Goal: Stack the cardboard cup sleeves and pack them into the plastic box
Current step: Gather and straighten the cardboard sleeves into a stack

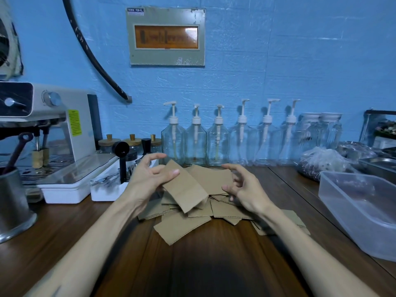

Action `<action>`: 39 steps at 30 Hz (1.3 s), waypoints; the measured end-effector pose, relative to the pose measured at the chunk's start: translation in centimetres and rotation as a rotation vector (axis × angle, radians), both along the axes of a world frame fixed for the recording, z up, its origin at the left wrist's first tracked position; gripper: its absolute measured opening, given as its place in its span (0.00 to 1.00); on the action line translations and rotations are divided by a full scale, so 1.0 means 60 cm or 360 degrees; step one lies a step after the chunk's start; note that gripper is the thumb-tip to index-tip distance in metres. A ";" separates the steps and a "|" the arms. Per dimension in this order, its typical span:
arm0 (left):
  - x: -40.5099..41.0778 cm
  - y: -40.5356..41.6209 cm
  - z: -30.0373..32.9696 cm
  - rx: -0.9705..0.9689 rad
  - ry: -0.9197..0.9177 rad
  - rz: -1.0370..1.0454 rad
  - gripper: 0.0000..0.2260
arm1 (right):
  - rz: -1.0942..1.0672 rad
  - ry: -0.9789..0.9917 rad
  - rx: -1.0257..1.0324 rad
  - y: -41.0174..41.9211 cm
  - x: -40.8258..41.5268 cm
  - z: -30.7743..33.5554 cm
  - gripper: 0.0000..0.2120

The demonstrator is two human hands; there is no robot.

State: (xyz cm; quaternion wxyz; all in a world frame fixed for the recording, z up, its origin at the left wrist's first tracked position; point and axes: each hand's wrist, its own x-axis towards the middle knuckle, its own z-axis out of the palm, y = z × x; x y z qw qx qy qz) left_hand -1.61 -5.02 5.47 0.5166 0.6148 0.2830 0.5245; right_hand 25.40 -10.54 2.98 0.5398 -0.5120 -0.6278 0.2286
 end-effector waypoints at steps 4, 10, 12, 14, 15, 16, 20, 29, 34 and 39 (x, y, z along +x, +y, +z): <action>0.019 -0.005 -0.003 0.0089 -0.0189 0.0140 0.23 | 0.0014 -0.0060 0.0017 -0.003 -0.006 0.001 0.25; 0.037 -0.013 0.026 0.0716 0.0052 0.0343 0.08 | -0.0070 -0.0287 0.0035 -0.009 -0.006 0.001 0.23; 0.034 -0.016 0.035 0.0987 0.0243 0.0435 0.13 | -0.0085 -0.0302 0.0030 -0.007 -0.005 -0.001 0.22; 0.030 -0.018 0.039 0.1066 0.0340 0.0439 0.20 | -0.0086 -0.0304 0.0025 -0.005 -0.005 -0.003 0.22; 0.030 -0.018 0.039 0.1069 0.0383 0.0407 0.23 | -0.0082 -0.0301 0.0027 -0.005 -0.005 -0.003 0.22; 0.032 -0.017 0.037 0.1059 0.0426 0.0341 0.26 | -0.0080 -0.0297 0.0031 -0.004 -0.005 -0.003 0.22; 0.050 -0.012 0.000 0.0875 0.0737 0.0047 0.35 | -0.0074 -0.0325 0.0045 -0.003 -0.005 -0.003 0.23; 0.048 0.021 -0.058 0.1111 0.1328 0.0357 0.28 | 0.0045 -0.0277 -0.0056 -0.016 -0.009 0.007 0.27; 0.058 0.009 -0.061 0.1118 0.1224 0.0301 0.27 | 0.0231 -0.0223 -0.0101 -0.023 -0.015 0.009 0.40; 0.067 0.003 -0.064 0.1103 0.1172 0.0323 0.19 | 0.0068 -0.0582 0.0037 -0.019 -0.018 0.004 0.28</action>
